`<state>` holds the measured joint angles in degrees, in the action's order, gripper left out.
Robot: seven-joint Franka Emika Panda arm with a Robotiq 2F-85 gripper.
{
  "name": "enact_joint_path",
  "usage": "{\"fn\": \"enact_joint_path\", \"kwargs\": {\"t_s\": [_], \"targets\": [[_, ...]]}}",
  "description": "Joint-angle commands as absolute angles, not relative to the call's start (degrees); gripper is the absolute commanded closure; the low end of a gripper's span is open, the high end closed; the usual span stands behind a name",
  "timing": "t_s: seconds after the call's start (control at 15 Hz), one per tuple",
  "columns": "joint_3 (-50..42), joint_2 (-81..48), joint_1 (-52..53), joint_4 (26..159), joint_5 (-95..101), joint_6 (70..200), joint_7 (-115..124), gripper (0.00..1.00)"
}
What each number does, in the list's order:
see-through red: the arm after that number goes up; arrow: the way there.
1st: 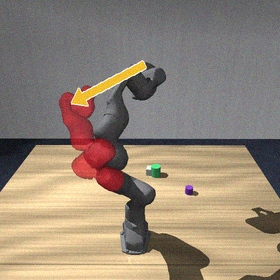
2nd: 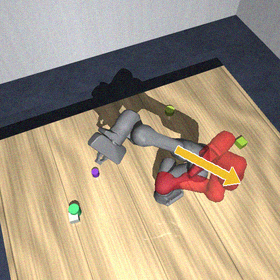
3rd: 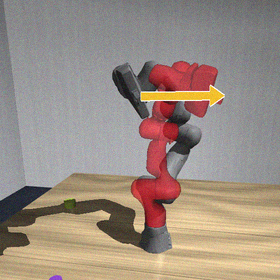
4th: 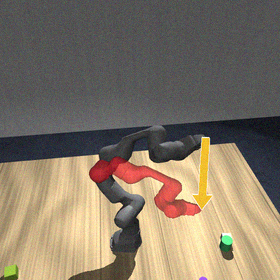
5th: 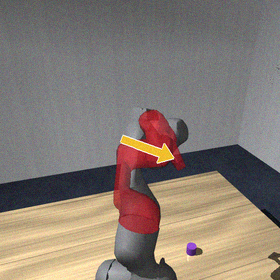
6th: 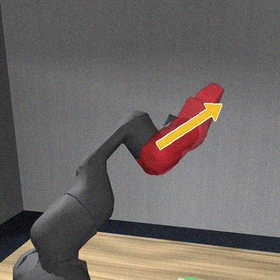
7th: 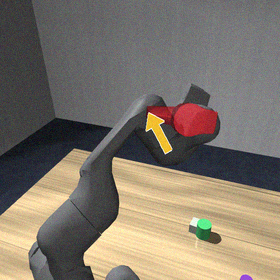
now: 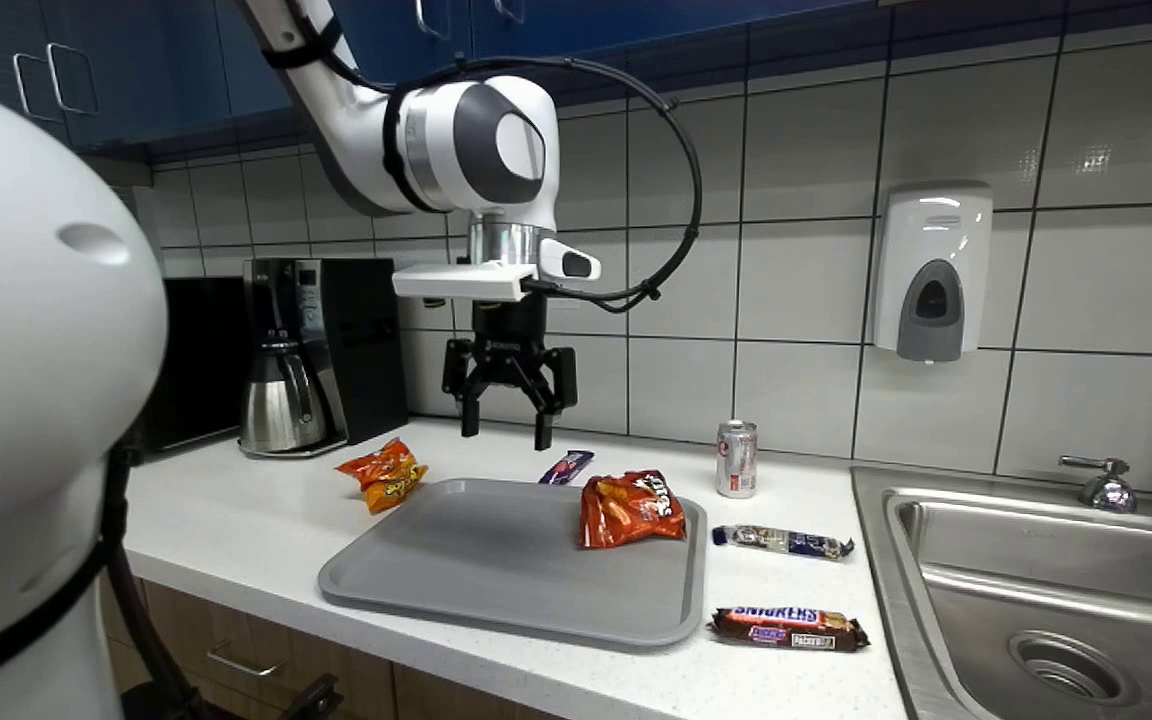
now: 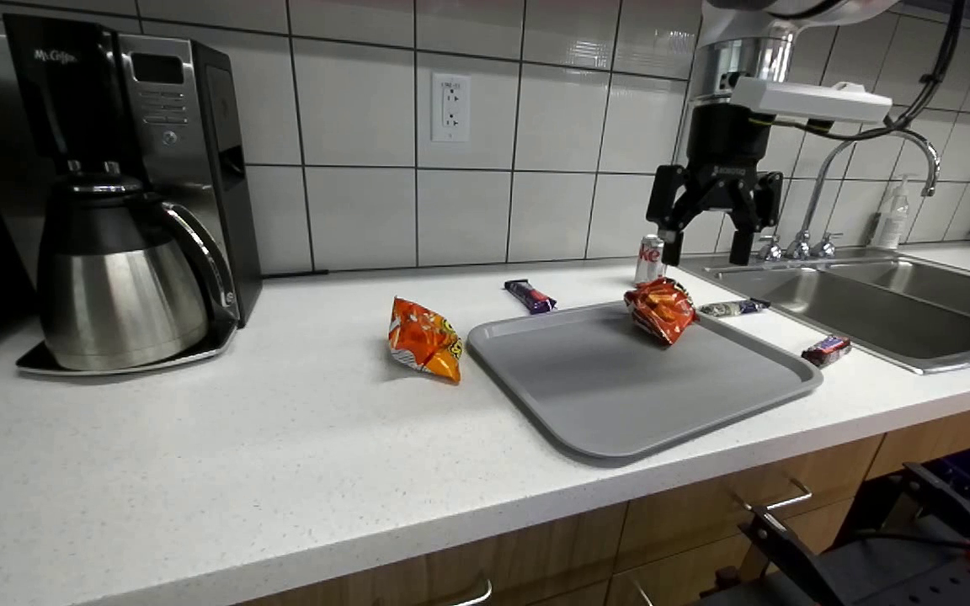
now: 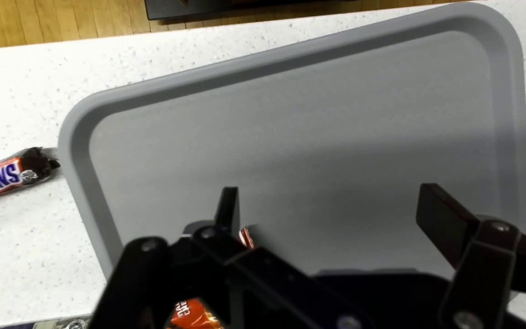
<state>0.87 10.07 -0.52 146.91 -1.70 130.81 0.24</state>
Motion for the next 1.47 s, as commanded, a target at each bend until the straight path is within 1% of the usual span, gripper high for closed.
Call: {"fn": "enact_joint_path", "kwargs": {"t_s": [0.0,1.4], "targets": [[1.11,4.03,-0.12,141.98,-1.33,132.39,2.53,0.00],[0.78,-21.83,2.39,116.37,-0.31,135.52,2.05,0.00]]}}
